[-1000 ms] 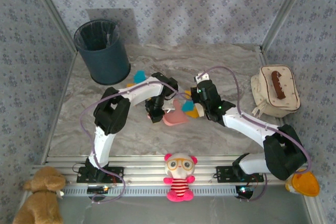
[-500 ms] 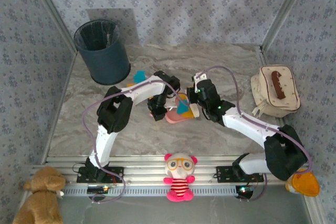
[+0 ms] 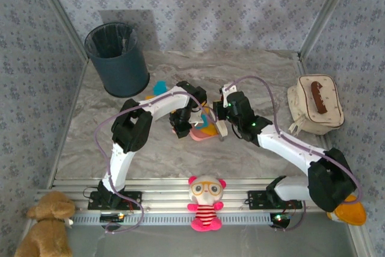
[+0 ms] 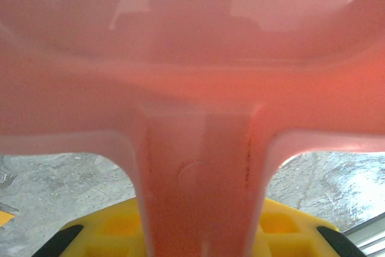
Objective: Sweep away the paper scraps from the table
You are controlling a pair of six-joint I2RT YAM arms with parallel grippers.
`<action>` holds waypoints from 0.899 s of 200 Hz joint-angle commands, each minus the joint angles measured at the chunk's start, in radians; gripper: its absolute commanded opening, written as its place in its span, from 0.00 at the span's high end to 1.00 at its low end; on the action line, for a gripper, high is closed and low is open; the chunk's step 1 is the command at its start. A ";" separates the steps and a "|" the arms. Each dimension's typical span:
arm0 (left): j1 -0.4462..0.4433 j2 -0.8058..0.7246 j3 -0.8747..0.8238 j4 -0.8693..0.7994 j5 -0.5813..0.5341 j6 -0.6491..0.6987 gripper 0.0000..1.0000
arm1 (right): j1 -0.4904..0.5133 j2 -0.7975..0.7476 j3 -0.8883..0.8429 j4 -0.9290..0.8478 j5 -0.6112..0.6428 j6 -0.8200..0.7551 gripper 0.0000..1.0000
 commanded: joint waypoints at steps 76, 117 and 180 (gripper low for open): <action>0.041 -0.047 -0.062 0.029 -0.057 -0.098 1.00 | 0.002 -0.128 0.028 -0.068 0.120 -0.018 1.00; 0.041 -0.039 -0.050 0.025 -0.052 -0.101 1.00 | -0.054 -0.080 0.046 -0.029 0.157 -0.072 1.00; 0.042 -0.039 -0.031 0.014 -0.032 -0.107 1.00 | -0.198 0.089 0.125 0.097 0.134 -0.214 1.00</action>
